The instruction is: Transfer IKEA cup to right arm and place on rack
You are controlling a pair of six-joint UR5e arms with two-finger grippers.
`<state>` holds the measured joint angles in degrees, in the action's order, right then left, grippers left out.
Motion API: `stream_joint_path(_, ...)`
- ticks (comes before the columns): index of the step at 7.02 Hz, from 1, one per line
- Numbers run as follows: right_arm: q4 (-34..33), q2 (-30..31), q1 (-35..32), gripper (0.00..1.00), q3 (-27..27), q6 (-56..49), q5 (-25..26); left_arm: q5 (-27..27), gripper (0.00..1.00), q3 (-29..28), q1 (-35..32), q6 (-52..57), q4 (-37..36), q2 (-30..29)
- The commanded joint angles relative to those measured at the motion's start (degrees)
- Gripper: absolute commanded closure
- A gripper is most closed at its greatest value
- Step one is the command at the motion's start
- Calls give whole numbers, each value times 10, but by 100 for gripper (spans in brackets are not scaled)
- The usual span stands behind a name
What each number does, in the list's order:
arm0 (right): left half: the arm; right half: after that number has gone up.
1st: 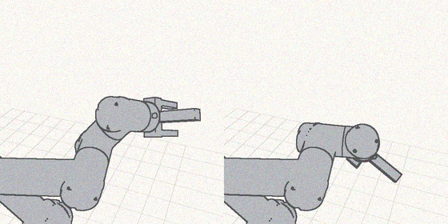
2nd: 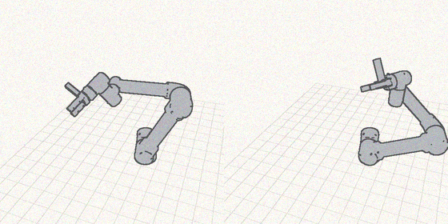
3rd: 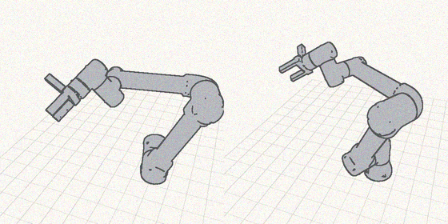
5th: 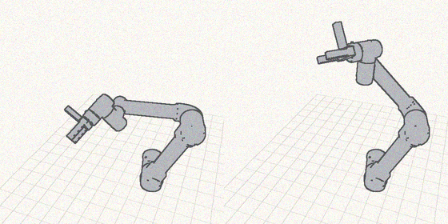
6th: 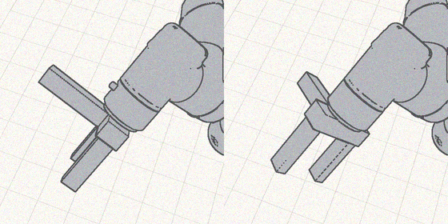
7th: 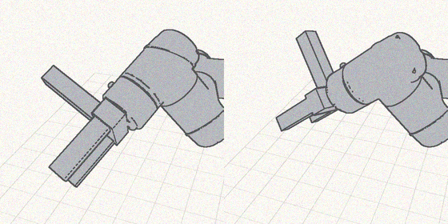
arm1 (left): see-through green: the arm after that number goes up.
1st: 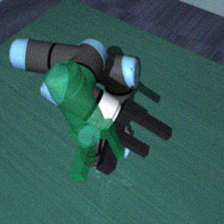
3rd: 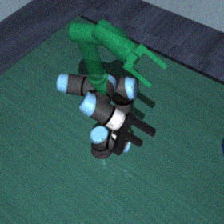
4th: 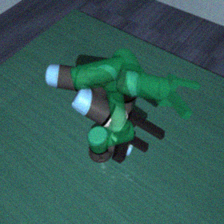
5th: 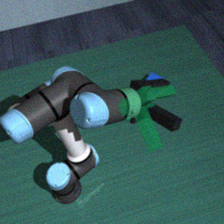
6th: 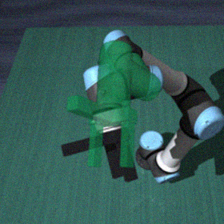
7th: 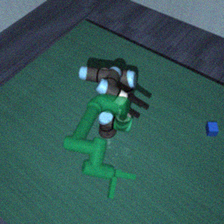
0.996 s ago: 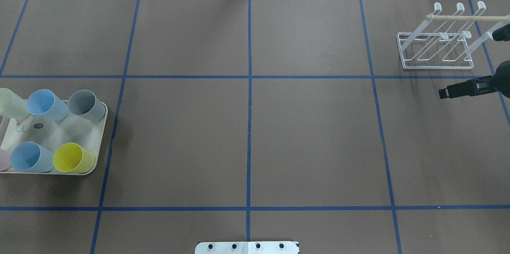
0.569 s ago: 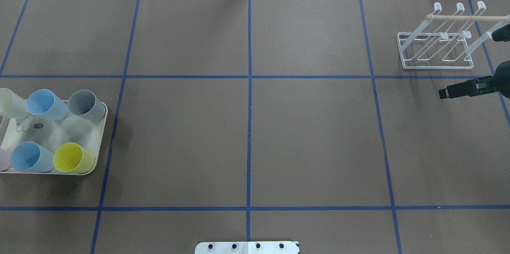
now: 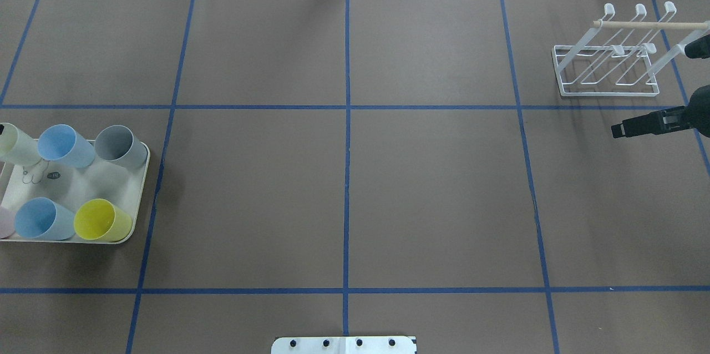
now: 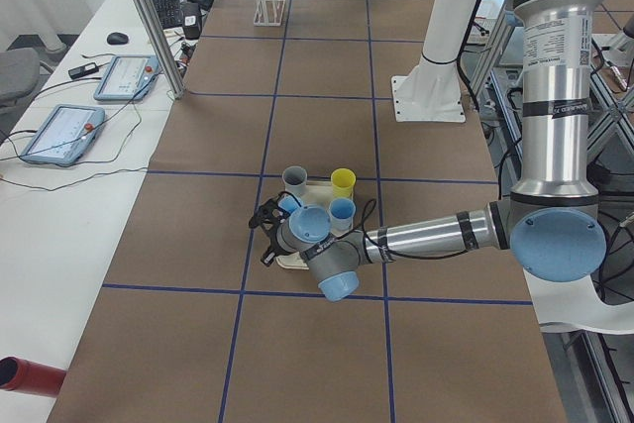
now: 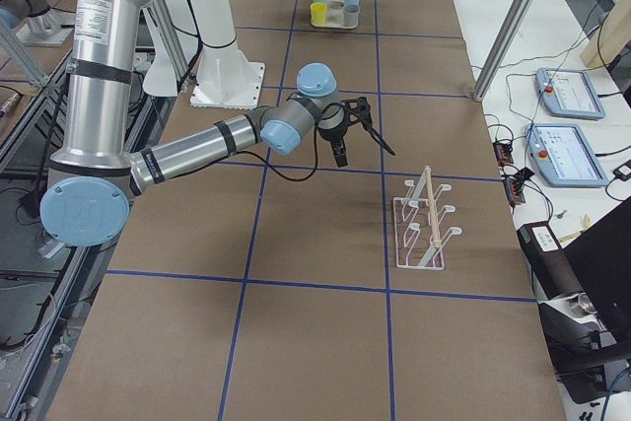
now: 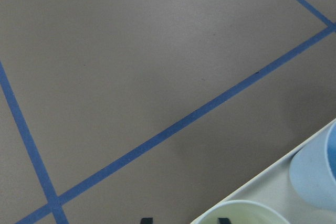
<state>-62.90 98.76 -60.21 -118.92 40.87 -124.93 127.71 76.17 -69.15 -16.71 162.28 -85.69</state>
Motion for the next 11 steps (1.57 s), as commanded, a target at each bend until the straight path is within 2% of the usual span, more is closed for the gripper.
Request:
stream_joint_path(1, 1, 0, 1, 1, 2, 0, 6, -1, 49, -9, 6, 3, 1, 0)
stream_joint_path(2, 1, 0, 2, 1, 3, 0, 6, -1, 49, -14, 6, 4, 1, 0)
stream_joint_path(3, 1, 0, 3, 1, 3, 0, 7, -1, 63, -14, 7, 5, 1, 0)
stream_joint_path(4, 1, 0, 3, 1, 3, 0, 7, 0, 89, -14, 7, 5, 1, 0)
stream_joint_path(5, 1, 0, 4, 1, 3, 0, 7, 0, 100, -14, 7, 5, 12, 1)
stream_joint_path(8, 1, -5, 4, 0, 3, -1, 15, 27, 100, -10, 5, 3, 17, -7)
stream_joint_path(11, 18, -51, 8, 0, 5, -3, 29, 40, 100, 0, -90, -5, -6, -49)
